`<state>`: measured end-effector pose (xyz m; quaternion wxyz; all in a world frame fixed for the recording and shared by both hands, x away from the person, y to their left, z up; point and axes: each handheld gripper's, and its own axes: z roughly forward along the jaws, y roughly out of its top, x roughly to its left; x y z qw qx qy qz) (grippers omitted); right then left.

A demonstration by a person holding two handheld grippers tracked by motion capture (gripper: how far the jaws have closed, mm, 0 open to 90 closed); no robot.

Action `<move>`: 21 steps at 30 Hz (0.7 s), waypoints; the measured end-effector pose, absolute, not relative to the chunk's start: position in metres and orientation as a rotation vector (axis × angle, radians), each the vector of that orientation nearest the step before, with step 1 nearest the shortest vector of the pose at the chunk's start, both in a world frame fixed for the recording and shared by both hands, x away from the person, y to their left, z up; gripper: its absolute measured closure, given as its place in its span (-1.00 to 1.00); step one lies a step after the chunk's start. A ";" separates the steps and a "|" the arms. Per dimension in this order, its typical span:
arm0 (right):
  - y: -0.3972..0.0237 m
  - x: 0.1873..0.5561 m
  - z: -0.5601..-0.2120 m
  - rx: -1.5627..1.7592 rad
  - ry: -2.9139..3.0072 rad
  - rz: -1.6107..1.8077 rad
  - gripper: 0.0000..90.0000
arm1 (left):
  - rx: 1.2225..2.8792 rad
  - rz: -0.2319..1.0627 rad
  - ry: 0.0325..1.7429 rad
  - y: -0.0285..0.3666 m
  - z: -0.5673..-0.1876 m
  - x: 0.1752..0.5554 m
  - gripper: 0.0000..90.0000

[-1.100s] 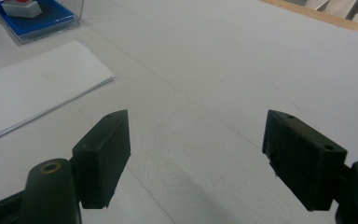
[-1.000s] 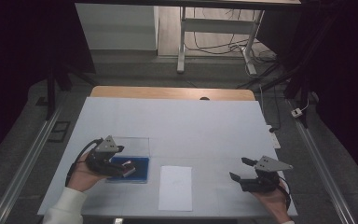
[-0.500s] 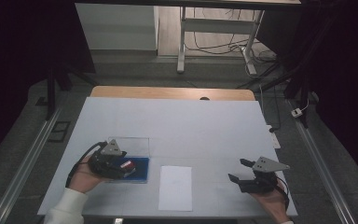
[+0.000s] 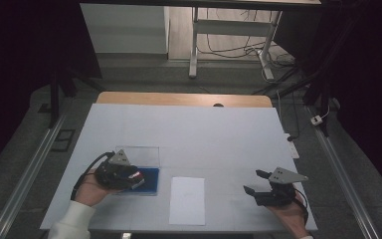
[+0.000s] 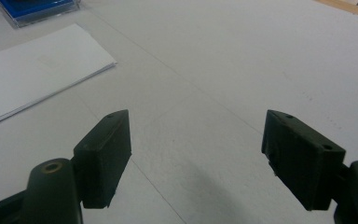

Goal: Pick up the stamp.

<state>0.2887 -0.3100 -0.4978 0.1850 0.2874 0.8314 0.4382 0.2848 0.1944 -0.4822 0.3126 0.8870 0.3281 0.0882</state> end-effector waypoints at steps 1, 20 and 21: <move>-0.310 0.289 -0.498 0.809 2.344 1.238 -0.47 | 2.341 0.230 0.867 0.194 -0.483 0.285 0.22; -0.311 0.289 -0.497 0.822 2.341 1.257 -0.46 | 2.349 0.234 0.860 0.194 -0.485 0.285 0.55; -0.311 0.289 -0.497 0.820 2.341 1.261 -0.46 | 2.349 0.235 0.860 0.194 -0.485 0.285 0.55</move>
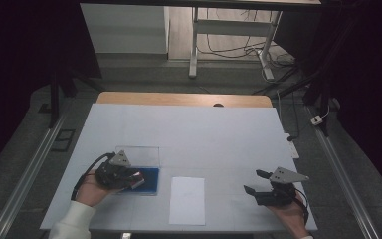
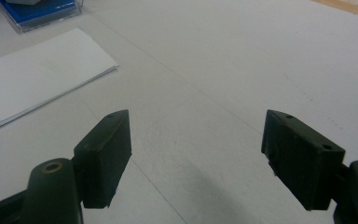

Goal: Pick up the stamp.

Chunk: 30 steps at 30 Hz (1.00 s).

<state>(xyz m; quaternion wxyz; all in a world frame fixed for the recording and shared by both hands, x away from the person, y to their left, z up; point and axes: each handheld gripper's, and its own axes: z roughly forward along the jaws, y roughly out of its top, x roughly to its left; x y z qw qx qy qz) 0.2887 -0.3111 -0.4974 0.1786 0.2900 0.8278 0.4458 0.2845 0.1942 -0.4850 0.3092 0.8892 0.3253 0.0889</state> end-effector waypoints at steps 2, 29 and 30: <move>-0.311 0.289 -0.497 0.819 2.340 1.258 -0.46 | 2.347 0.232 0.862 0.194 -0.485 0.284 0.56; -0.309 0.286 -0.500 0.796 2.340 1.263 -0.43 | 2.145 0.286 0.815 0.211 -0.441 0.271 0.56; -0.308 0.286 -0.500 0.793 2.335 1.263 -0.43 | 2.139 0.280 0.815 0.212 -0.440 0.270 0.56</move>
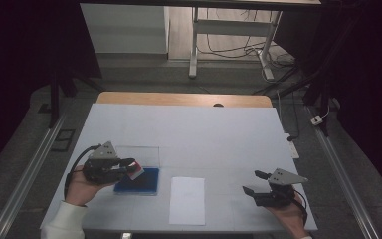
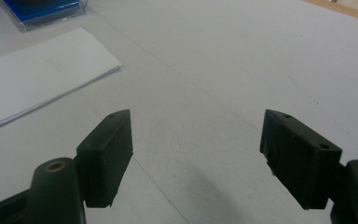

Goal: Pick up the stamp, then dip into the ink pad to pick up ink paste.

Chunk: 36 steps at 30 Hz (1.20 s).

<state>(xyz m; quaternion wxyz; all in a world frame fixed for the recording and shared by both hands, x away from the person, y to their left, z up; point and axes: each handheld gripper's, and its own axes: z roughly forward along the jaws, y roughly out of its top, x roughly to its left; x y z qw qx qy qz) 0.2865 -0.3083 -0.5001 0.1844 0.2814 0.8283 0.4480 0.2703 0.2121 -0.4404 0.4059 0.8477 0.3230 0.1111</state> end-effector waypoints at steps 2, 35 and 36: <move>-0.307 0.286 -0.500 0.792 2.334 1.248 -0.43 | 2.129 0.270 0.807 0.214 -0.438 0.270 0.56; -0.306 0.280 -0.504 0.766 2.347 1.224 -0.41 | 2.308 0.332 0.911 0.196 -0.469 0.288 0.56; -0.305 0.280 -0.504 0.761 2.346 1.225 -0.41 | 2.314 0.330 0.912 0.196 -0.470 0.288 0.56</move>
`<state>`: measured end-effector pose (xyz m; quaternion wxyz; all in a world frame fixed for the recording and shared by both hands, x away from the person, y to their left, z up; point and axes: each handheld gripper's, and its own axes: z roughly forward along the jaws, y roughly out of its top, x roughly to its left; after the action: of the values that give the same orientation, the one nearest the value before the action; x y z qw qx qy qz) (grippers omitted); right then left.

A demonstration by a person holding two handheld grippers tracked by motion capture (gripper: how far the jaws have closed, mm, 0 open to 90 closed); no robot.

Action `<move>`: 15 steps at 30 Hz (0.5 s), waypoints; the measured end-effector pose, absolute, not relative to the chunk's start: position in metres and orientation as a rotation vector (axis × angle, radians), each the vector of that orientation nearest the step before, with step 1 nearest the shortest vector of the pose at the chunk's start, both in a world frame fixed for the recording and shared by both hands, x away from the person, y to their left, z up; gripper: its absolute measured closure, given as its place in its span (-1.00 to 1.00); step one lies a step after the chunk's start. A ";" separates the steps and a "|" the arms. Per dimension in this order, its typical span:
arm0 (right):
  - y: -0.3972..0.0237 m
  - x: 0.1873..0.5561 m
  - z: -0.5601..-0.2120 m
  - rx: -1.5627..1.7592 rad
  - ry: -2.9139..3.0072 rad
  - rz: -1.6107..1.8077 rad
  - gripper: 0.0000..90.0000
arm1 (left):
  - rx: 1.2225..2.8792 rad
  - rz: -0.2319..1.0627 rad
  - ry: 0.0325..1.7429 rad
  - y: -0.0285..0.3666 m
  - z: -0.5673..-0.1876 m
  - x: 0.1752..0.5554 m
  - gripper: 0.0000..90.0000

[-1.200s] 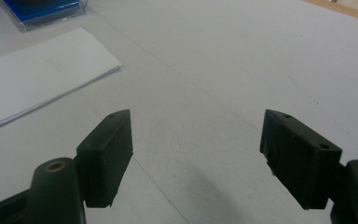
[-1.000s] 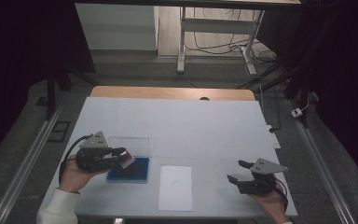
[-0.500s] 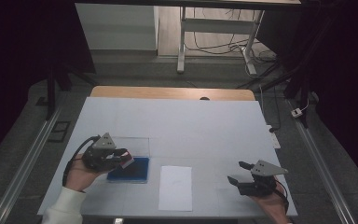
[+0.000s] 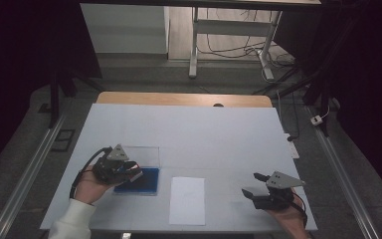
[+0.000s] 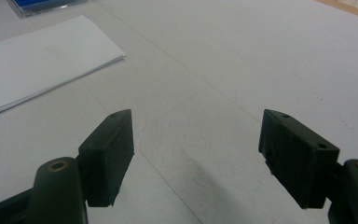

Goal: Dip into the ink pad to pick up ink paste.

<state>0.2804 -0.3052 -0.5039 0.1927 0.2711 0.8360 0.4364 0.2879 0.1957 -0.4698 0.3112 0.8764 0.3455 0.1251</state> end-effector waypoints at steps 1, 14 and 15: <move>-0.305 0.280 -0.504 0.763 2.346 1.213 -0.41 | 2.319 0.330 0.911 0.195 -0.471 0.288 0.56; -0.308 0.277 -0.504 0.776 2.344 1.212 -0.41 | 2.365 0.286 0.928 0.191 -0.482 0.294 0.56; -0.308 0.277 -0.504 0.775 2.344 1.209 -0.41 | 2.365 0.287 0.929 0.192 -0.482 0.294 0.56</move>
<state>0.2771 -0.3083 -0.5040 0.1948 0.2766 0.8363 0.4315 0.2937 0.1916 -0.4825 0.2881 0.8856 0.3480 0.1075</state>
